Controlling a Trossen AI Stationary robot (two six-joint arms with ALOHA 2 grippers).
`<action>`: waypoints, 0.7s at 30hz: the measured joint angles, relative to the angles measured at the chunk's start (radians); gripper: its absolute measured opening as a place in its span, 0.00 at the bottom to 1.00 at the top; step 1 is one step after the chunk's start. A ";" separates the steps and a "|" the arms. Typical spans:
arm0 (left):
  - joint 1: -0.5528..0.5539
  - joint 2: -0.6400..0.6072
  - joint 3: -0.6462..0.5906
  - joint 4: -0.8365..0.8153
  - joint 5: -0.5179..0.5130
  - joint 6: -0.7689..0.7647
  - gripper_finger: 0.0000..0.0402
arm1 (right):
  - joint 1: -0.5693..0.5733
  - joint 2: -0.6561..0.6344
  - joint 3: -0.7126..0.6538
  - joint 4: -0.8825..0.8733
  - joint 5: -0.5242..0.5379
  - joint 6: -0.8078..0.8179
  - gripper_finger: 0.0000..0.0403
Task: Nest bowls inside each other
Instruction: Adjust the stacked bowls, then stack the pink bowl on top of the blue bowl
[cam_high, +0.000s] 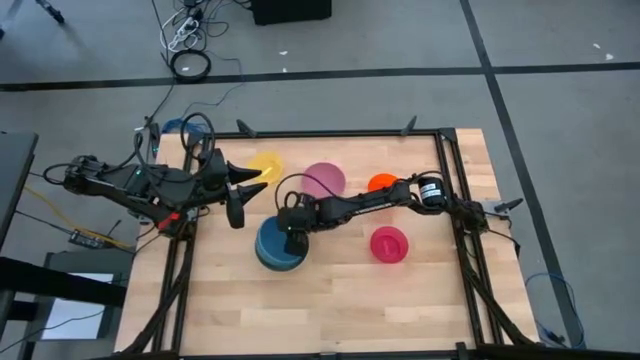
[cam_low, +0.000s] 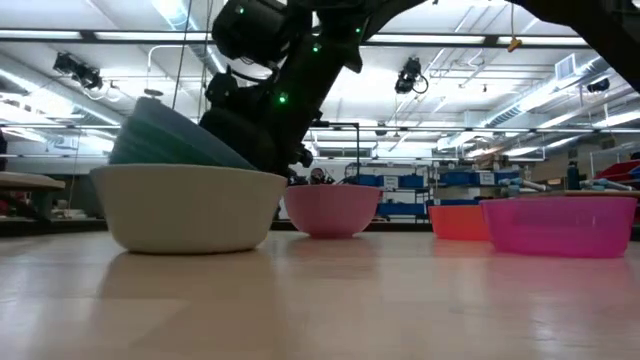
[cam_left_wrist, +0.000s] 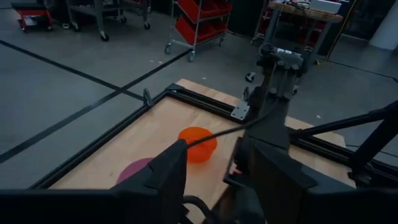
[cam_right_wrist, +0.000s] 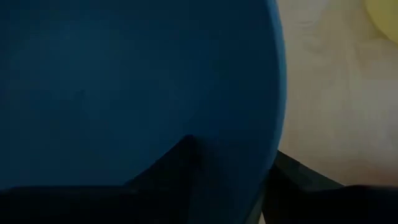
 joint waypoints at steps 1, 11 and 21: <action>0.000 0.000 0.000 -0.003 0.000 0.000 0.44 | -0.006 0.000 0.008 -0.009 -0.008 -0.005 0.35; 0.000 0.000 0.000 -0.018 0.000 -0.004 0.44 | 0.000 -0.051 0.075 -0.129 -0.017 -0.064 0.37; 0.000 0.000 0.000 -0.009 0.000 -0.003 0.44 | 0.082 -0.174 0.078 -0.075 0.011 -0.079 0.36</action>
